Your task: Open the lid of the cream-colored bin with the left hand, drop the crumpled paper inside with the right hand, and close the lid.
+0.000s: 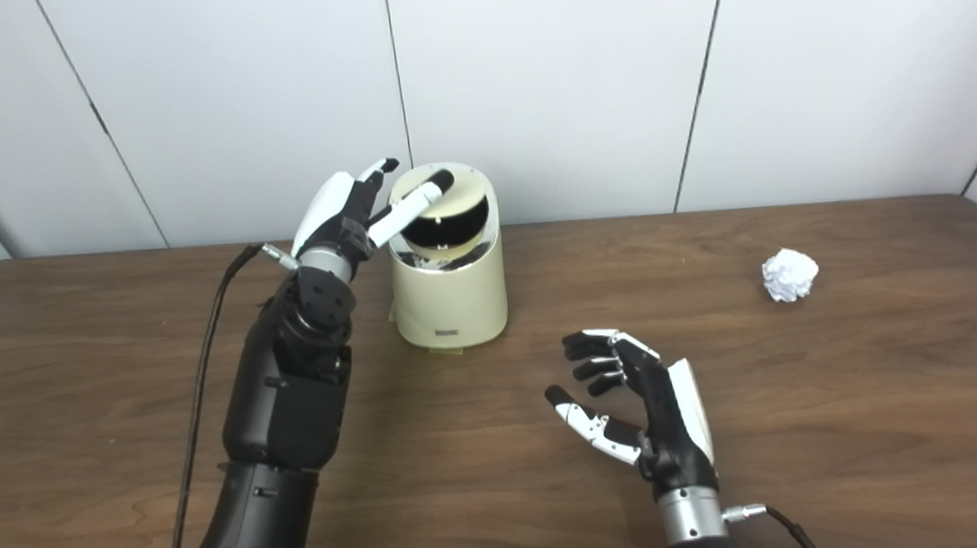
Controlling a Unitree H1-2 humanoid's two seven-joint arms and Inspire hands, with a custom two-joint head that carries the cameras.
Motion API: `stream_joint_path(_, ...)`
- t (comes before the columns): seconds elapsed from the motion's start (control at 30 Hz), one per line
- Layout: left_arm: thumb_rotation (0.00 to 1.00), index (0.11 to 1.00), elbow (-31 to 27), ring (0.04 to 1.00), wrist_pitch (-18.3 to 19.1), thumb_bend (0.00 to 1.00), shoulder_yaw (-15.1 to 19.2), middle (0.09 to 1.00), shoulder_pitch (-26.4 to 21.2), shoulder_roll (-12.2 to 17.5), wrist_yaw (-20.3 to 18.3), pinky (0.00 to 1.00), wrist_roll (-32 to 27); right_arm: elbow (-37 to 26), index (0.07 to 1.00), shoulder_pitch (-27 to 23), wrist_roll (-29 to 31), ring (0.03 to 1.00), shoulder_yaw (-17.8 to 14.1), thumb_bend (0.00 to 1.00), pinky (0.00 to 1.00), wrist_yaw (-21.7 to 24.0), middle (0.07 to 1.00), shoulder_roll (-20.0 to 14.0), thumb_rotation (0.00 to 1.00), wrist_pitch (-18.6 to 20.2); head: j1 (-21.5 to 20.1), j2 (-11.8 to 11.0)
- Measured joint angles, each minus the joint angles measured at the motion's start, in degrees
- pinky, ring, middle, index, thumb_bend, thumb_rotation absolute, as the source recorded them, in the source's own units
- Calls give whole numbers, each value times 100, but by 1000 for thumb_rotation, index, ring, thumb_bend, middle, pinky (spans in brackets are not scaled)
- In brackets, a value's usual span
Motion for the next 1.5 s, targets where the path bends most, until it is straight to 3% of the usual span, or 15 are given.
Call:
stream_joint_path(0.23, 1000, 1000, -284, 1000, 0, 869, 200, 1000, -112, 74, -67, 1000, -591, 61, 642, -81, 6, 584, 33, 291, 492, -43, 656, 5, 132, 6, 0, -44)
stream_joint_path(0.43, 1000, 1000, -921, 984, -194, 585, 288, 998, 28, 155, 623, 930, -1530, 245, 638, -269, 133, 589, 16, 295, 499, -78, 648, 15, 145, 1, 9, -97)
stream_joint_path(0.5, 902, 992, -1364, 974, -209, 437, 279, 990, 181, 207, 703, 906, -1763, 311, 640, -355, 133, 598, 19, 293, 505, -101, 655, 8, 152, 1, 17, -97)
stream_joint_path(0.57, 693, 958, -1824, 934, -195, 362, 308, 962, 397, 277, 758, 876, -2090, 337, 639, -382, 131, 585, 31, 292, 493, -104, 650, -2, 153, -1, 9, -114)
stream_joint_path(0.6, 636, 937, -1985, 912, -219, 323, 443, 945, 526, 264, 821, 848, -2345, 342, 637, -384, 131, 580, 32, 292, 489, -105, 647, -6, 160, -1, 0, -106)
stream_joint_path(0.7, 625, 897, -2205, 862, -536, 245, 771, 895, 935, 242, 1052, 803, -3133, 359, 635, -392, 131, 577, 34, 286, 489, -110, 642, -27, 167, -2, 17, -114)
stream_joint_path(0.83, 541, 858, -2262, 846, -1133, 278, 834, 877, 1518, 423, 1041, 776, -4070, 359, 633, -392, 158, 566, 39, 287, 479, -109, 630, -53, 181, -13, 17, -114)
stream_joint_path(0.93, 564, 844, -2275, 852, -1450, 292, 874, 871, 1750, 558, 1034, 792, -4603, 359, 633, -392, 232, 579, 35, 285, 489, -106, 634, -73, 212, -15, 0, -106)
stream_joint_path(1.07, 598, 818, -2506, 834, -1886, 281, 847, 846, 2176, 602, 1111, 777, -4910, 363, 632, -395, 287, 592, 29, 289, 499, -106, 639, -87, 254, -32, -26, -132)
stream_joint_path(1.23, 640, 841, -2517, 877, -2207, 274, 809, 879, 2704, 593, 1174, 846, -5388, 317, 629, -376, 348, 602, -12, 284, 527, -101, 641, -89, 270, -99, -88, -88)
stream_joint_path(1.33, 625, 838, -2433, 882, -2553, 278, 755, 881, 2914, 670, 1065, 845, -5664, 212, 629, -310, 339, 615, -49, 295, 540, -84, 644, -104, 367, 0, -114, -53)
stream_joint_path(1.47, 630, 852, -2342, 897, -2873, 266, 727, 898, 3161, 789, 1015, 848, -5919, 39, 621, -186, 123, 604, -67, 274, 531, -99, 634, -171, 228, 46, -176, -44)
stream_joint_path(1.5, 580, 850, -2324, 893, -2890, 246, 707, 895, 3232, 807, 1014, 846, -5942, 17, 620, -182, 58, 601, -67, 270, 522, -99, 632, -221, 262, 46, -185, -44)
